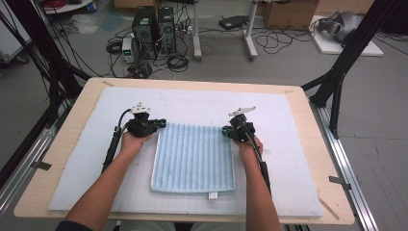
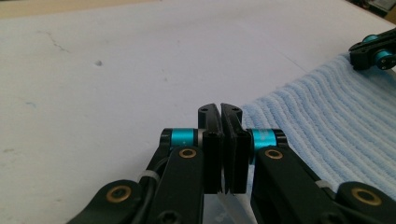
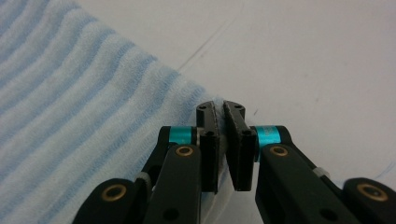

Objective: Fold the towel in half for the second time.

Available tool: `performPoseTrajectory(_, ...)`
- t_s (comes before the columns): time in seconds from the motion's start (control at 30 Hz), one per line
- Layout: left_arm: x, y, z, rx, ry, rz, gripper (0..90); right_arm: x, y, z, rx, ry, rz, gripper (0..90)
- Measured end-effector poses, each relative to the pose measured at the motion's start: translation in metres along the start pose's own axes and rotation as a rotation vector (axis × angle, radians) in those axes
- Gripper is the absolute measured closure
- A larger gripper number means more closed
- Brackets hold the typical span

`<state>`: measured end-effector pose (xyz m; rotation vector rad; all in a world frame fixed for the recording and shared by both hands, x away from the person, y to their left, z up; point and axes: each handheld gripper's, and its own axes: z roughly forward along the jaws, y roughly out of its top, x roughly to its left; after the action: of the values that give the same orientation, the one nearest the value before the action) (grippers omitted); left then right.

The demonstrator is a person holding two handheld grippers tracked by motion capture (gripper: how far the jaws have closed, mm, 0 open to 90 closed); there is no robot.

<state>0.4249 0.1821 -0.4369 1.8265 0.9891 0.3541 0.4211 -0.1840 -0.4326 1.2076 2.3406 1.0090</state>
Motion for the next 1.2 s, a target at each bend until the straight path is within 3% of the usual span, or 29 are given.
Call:
performPoseTrajectory(0.17, 0.003, 0.008, -0.004, -0.070, 0.011, -0.027, 87.1, 0.001, 0.010, -0.004, -0.057, -0.037, -0.009, 84.6)
performPoseTrajectory(0.33, 0.005, 0.010, -0.007, -0.086, -0.002, -0.036, 87.0, 0.001, 0.014, -0.008, -0.111, -0.055, -0.002, 84.3)
performPoseTrajectory(0.5, 0.001, 0.012, -0.015, -0.085, -0.034, -0.032, 87.0, 0.003, 0.013, -0.017, -0.145, -0.038, -0.001, 84.0)
performPoseTrajectory(0.67, -0.008, 0.012, -0.029, -0.118, -0.056, -0.022, 86.9, 0.007, 0.009, -0.033, -0.188, -0.018, -0.005, 84.0)
performPoseTrajectory(1.2, -0.042, -0.007, -0.078, -0.174, -0.114, 0.017, 86.9, 0.030, -0.013, -0.077, -0.266, 0.061, -0.021, 83.7)
